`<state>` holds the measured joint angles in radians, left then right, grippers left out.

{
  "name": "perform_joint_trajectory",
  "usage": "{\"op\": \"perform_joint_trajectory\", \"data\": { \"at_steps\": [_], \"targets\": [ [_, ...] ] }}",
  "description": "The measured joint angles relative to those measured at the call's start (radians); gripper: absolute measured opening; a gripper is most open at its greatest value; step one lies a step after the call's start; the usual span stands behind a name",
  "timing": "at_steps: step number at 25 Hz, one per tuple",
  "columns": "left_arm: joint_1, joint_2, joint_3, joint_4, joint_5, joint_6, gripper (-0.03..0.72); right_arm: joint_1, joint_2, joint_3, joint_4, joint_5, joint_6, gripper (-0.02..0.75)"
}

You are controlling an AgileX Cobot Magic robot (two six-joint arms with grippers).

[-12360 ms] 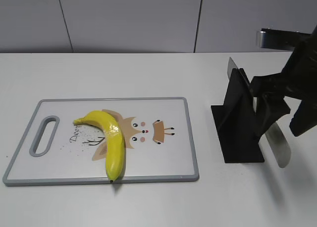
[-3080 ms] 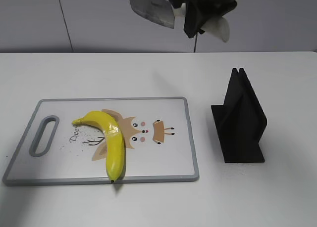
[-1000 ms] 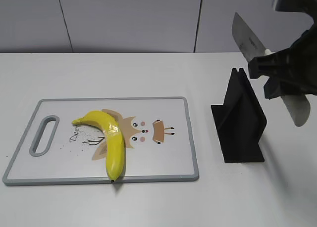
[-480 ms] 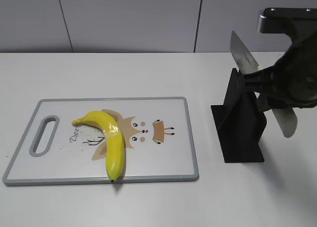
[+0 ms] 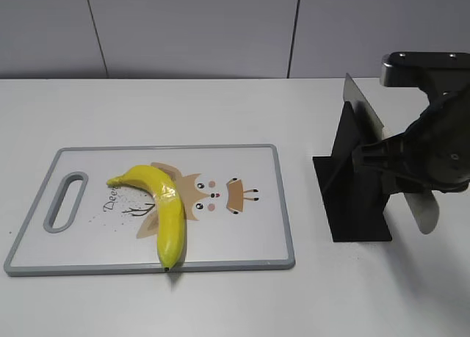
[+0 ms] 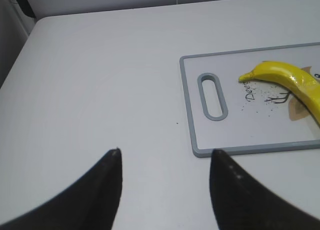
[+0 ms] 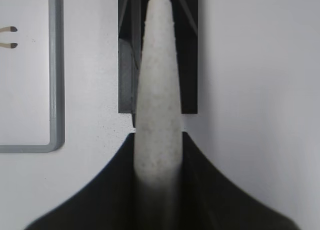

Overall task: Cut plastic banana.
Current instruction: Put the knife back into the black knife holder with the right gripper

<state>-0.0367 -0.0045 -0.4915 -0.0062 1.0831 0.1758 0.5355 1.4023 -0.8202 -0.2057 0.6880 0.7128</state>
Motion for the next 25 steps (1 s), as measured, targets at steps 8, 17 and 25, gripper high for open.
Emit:
{"op": "perform_joint_trajectory", "data": {
  "at_steps": [8, 17, 25],
  "targets": [
    [0.000, 0.000, 0.000, 0.000, 0.000, 0.000, 0.543, 0.000, 0.000, 0.002, -0.004, -0.042, 0.001, 0.187],
    [0.000, 0.000, 0.000, 0.000, 0.000, 0.000, 0.543, 0.000, 0.000, 0.002, -0.006, -0.049, 0.001, 0.373],
    [0.000, 0.000, 0.000, 0.000, 0.000, 0.000, 0.543, 0.000, -0.008, -0.004, -0.006, -0.051, -0.009, 0.617]
  ]
}}
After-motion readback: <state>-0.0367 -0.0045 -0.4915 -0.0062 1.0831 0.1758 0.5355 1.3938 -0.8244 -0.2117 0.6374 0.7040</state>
